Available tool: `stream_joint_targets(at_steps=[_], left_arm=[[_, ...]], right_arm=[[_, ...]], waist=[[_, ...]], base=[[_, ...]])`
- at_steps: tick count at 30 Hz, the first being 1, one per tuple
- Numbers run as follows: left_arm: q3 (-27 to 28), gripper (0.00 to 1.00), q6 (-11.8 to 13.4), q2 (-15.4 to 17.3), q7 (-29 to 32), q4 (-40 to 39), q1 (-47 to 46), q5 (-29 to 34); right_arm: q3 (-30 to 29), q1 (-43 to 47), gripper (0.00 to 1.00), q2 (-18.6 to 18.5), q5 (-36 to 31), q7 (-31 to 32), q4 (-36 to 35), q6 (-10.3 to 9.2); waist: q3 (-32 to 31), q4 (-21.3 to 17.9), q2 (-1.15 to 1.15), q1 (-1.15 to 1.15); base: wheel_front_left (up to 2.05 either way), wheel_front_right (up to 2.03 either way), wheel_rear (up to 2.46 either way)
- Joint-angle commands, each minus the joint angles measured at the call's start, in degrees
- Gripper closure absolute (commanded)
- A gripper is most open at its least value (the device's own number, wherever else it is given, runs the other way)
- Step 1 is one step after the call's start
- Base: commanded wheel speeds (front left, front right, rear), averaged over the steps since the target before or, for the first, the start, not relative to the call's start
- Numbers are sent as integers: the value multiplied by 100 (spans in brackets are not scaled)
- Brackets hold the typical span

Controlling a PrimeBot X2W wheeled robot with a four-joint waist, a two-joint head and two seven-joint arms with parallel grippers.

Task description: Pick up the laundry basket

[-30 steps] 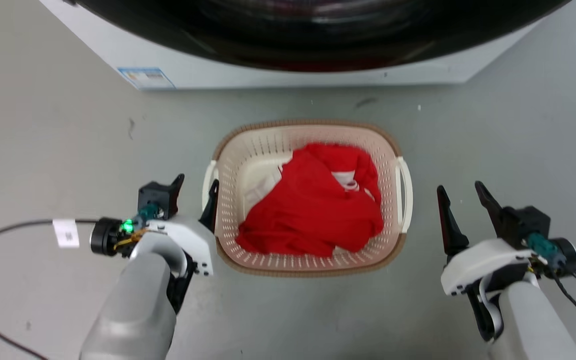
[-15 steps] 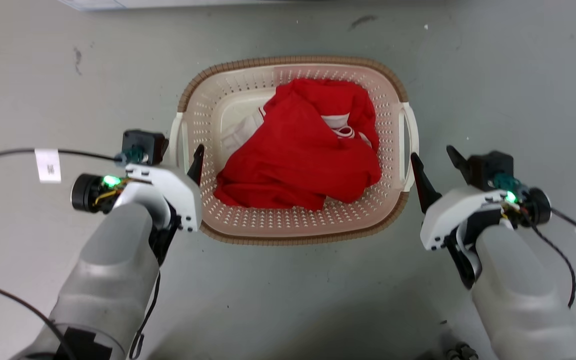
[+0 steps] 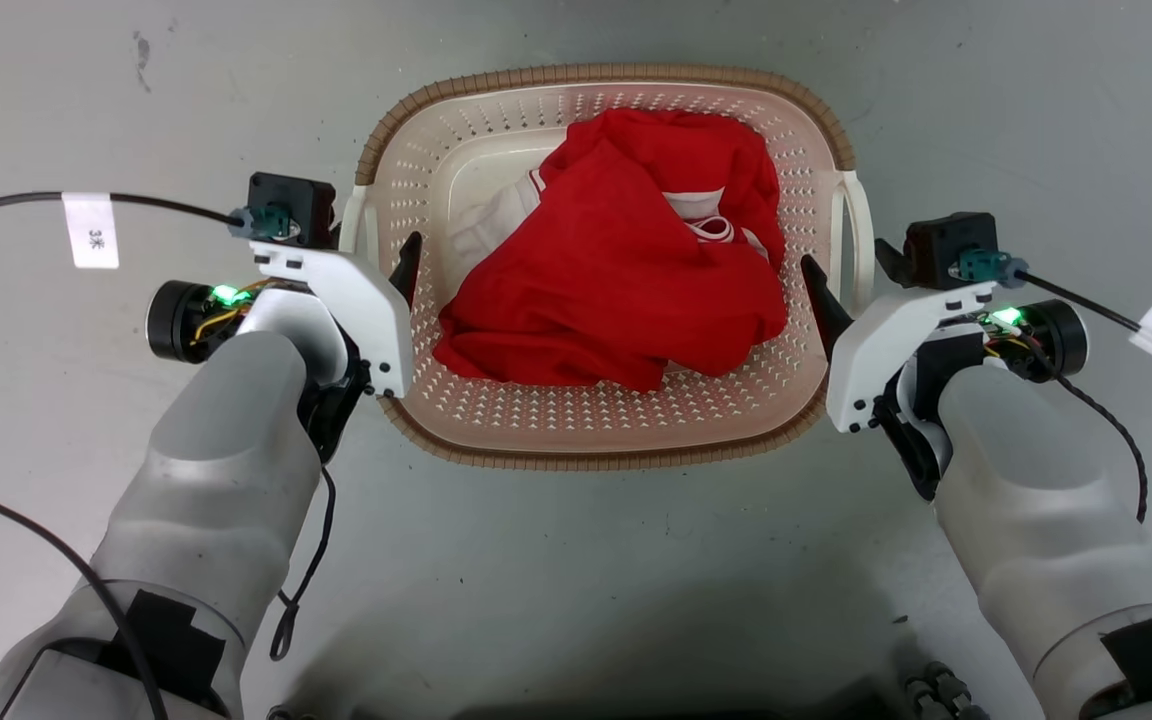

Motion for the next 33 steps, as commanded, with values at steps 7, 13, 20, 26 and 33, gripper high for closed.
stream_joint_targets(at_steps=[7, 13, 20, 26, 33], left_arm=[[-285, 37, 4, 64, 267, 99, -185, -390], [-585, 100, 4, 50, 326, 62, -254, -628], [-885, 100, 3, 2, 465, 119, -82, -960], [-1082, 100, -10, -77, 755, 141, 102, -1316], [-1261, 100, -11, -122, 1036, 171, 344, -1697]], right_arm=[[308, -325, 52, -1, 284, 195, 236, -4], [528, -444, 100, 3, 450, 286, 329, -2], [813, -269, 100, 9, 708, 427, 382, 4], [1163, -78, 100, 23, 1101, 832, 315, 6], [1528, 115, 100, 37, 1444, 1272, 316, 9]], waist=[[88, -25, 0, -1], [78, -18, 0, -1], [-235, -3, 0, -1], [-751, 11, 0, -1], [-1489, 27, 0, -1]], base=[[0, 0, 0], [0, 0, 0], [0, 0, 0], [0, 0, 0], [0, 0, 0]])
